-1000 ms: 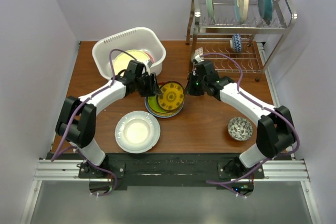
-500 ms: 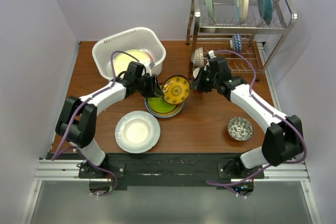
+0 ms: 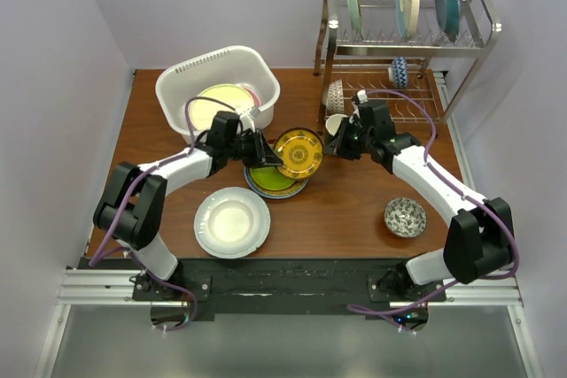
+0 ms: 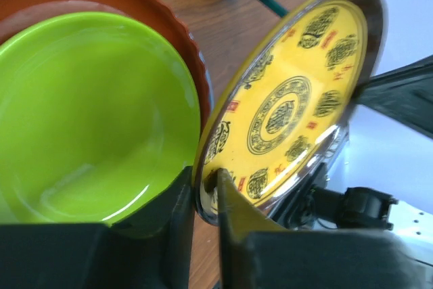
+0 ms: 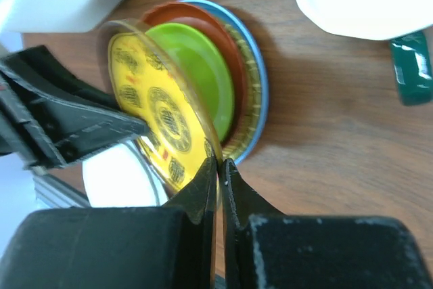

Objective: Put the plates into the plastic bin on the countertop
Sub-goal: Pick up the plate at the center of the board.

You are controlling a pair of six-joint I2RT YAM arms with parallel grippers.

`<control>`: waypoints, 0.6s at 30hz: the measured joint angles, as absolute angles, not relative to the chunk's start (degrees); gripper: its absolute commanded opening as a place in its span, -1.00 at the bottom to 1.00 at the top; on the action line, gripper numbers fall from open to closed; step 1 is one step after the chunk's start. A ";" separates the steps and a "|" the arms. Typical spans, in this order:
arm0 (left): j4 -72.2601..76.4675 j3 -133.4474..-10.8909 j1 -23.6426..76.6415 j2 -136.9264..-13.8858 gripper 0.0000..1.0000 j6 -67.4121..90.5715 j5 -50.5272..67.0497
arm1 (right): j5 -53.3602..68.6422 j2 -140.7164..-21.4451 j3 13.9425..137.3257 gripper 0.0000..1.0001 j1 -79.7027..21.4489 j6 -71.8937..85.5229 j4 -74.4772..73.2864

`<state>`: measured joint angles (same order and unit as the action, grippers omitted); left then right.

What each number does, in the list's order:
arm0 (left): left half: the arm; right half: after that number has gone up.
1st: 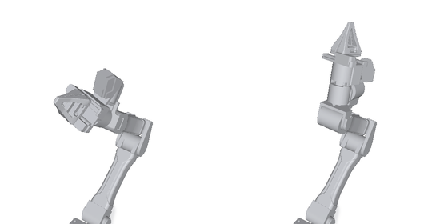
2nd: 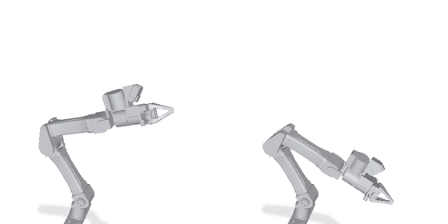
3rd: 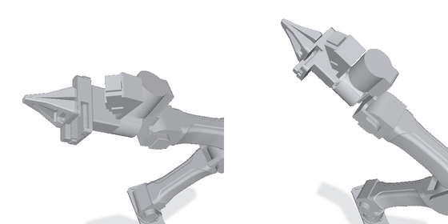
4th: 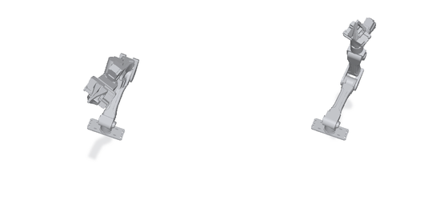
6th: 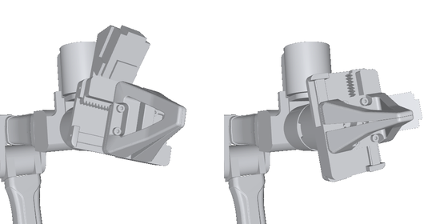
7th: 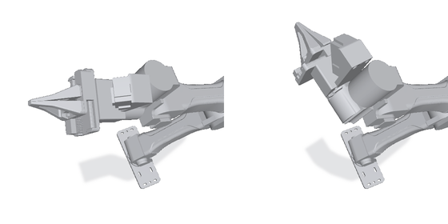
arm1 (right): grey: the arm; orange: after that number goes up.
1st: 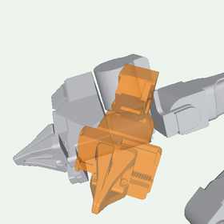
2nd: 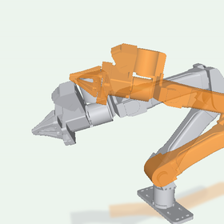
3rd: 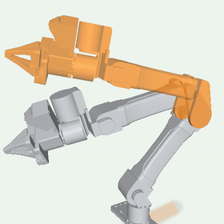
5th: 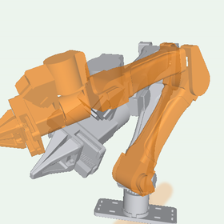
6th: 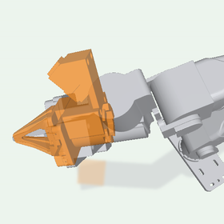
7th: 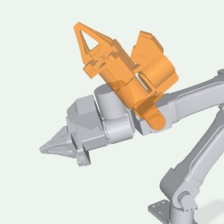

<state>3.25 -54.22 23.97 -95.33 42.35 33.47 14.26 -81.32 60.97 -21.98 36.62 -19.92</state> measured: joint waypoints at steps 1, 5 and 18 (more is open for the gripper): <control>4.34 -53.78 23.75 -95.22 -1.00 43.38 33.93 | 14.00 -81.28 60.58 -0.96 -21.82 36.27 -20.18; 5.54 -53.32 23.73 -93.76 -1.00 43.97 34.48 | 13.43 -81.06 59.75 -0.09 -21.32 35.99 -20.56; -2.74 -55.44 24.40 -89.84 -1.00 40.93 27.90 | 15.81 -72.97 54.26 0.91 -22.22 34.63 -19.51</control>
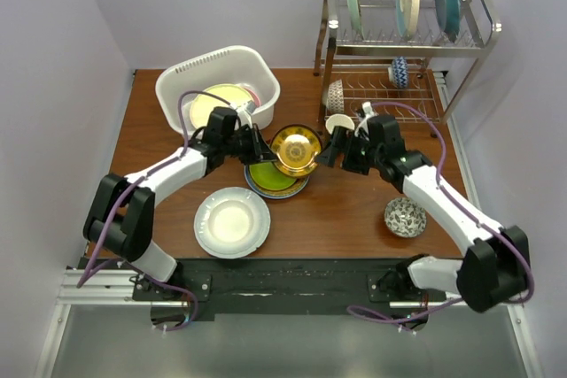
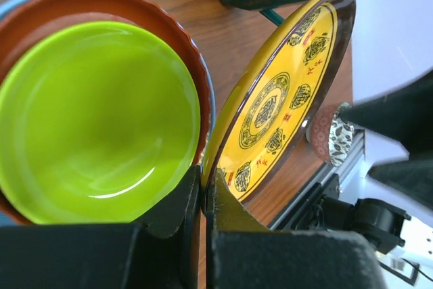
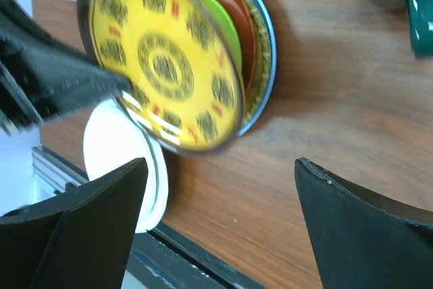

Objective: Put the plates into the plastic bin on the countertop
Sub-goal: Pick up the plate at the center of the board, then place the plate in the plastic bin.

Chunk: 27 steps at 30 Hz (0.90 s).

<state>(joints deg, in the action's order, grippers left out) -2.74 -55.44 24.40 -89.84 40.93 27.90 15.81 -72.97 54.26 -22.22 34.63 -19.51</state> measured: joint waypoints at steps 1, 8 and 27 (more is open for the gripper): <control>-3.90 -56.21 24.40 -89.82 -1.00 40.64 27.44 | 15.81 -70.94 52.16 0.91 -22.22 34.46 -19.07; -11.18 -62.35 24.36 -89.01 -1.00 37.54 24.14 | 16.80 -54.41 33.28 0.97 -22.57 33.50 -17.47; -27.20 -83.94 19.25 -90.63 -1.00 33.28 17.98 | 20.10 -45.36 17.76 0.98 -24.40 31.90 -15.18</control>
<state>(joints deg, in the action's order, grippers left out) -27.20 -83.94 19.25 -90.63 33.28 17.98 20.10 -45.36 17.76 -24.40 31.90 -15.18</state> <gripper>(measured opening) 0.056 0.986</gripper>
